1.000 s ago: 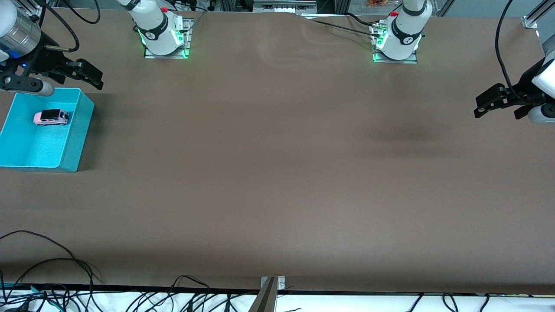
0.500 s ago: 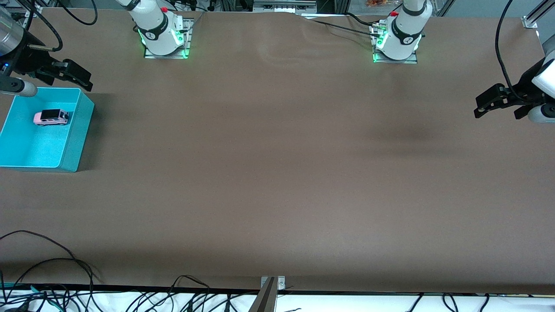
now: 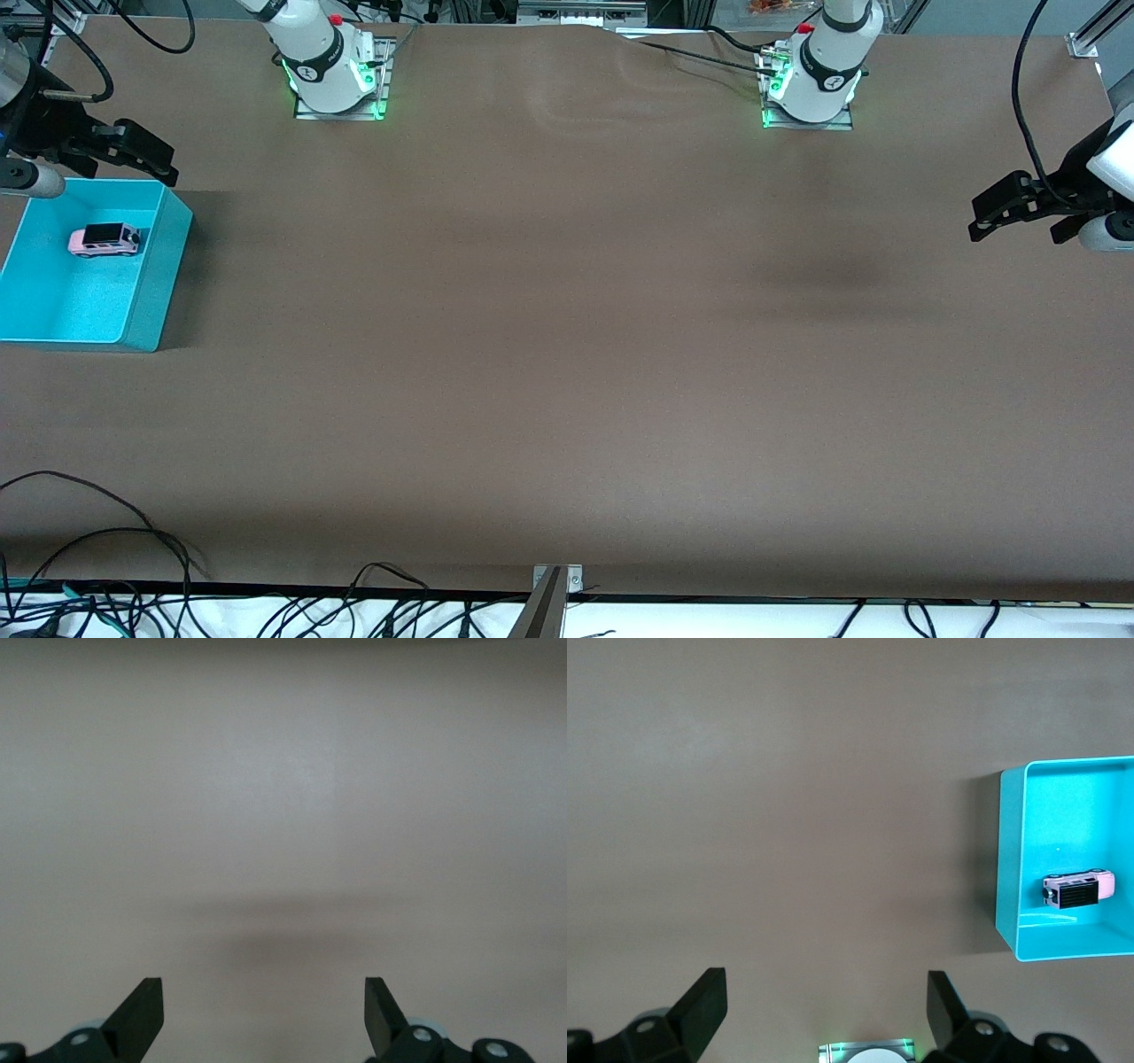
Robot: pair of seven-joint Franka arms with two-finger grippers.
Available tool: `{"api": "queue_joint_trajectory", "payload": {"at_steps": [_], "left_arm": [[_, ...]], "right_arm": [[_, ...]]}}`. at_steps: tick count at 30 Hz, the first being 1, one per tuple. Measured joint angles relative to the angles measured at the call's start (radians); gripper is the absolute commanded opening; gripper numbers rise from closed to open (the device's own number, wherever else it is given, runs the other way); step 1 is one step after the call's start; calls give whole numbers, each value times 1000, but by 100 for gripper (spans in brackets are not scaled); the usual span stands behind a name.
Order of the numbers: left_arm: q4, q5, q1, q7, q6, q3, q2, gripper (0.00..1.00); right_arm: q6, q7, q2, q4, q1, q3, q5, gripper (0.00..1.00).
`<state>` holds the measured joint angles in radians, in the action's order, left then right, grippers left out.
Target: Wind and store pink jeep toy
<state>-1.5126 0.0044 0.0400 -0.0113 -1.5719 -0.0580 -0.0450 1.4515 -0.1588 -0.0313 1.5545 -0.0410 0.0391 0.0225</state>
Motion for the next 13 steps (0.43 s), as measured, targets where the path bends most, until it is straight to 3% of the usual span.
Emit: {"api": "queue_joint_trajectory", "payload": {"at_steps": [13], "left_arm": [[3,-2,0,0,0,1,0,100]], "right_arm": [[-3,2,0,-4,-14,-15,0,100]]}}
